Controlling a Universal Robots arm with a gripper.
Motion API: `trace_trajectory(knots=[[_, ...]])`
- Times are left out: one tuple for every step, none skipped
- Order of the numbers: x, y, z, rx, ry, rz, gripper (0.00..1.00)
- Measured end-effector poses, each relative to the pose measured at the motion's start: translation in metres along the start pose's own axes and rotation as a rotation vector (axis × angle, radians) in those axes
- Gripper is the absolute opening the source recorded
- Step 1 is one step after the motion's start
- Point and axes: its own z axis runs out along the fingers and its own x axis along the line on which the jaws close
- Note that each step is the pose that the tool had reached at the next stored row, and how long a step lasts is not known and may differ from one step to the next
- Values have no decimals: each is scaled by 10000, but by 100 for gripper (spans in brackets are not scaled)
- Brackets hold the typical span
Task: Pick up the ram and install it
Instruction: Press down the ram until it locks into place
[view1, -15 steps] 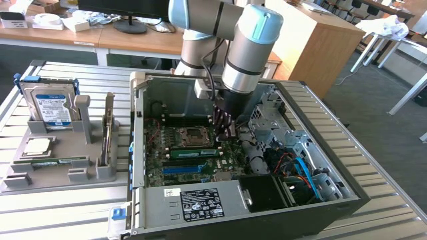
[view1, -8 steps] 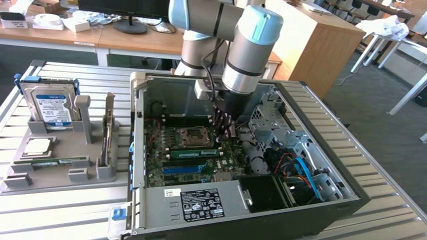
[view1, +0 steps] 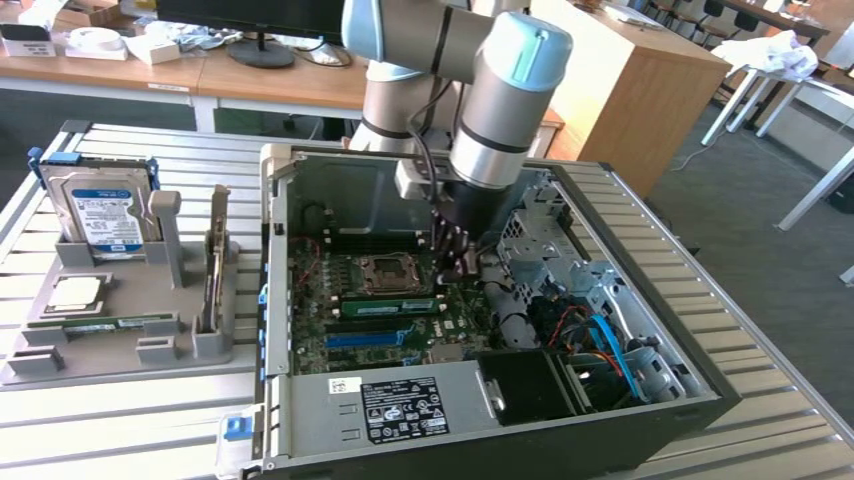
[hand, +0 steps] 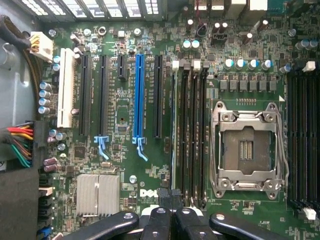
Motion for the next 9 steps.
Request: trace_trajectory(knots=[[0, -10, 0, 0, -1, 1, 10], [0, -21, -1, 0, -1, 0, 10], [0, -30, -1, 0, -1, 0, 10], [0, -40, -2, 0, -1, 0, 10], [0, -49, -3, 0, -1, 0, 10], [0, -58, -3, 0, 0, 0, 10], [0, -66, -3, 0, -1, 0, 10], [0, -74, -4, 0, -1, -1, 10], [0, -82, -5, 0, -1, -1, 10]])
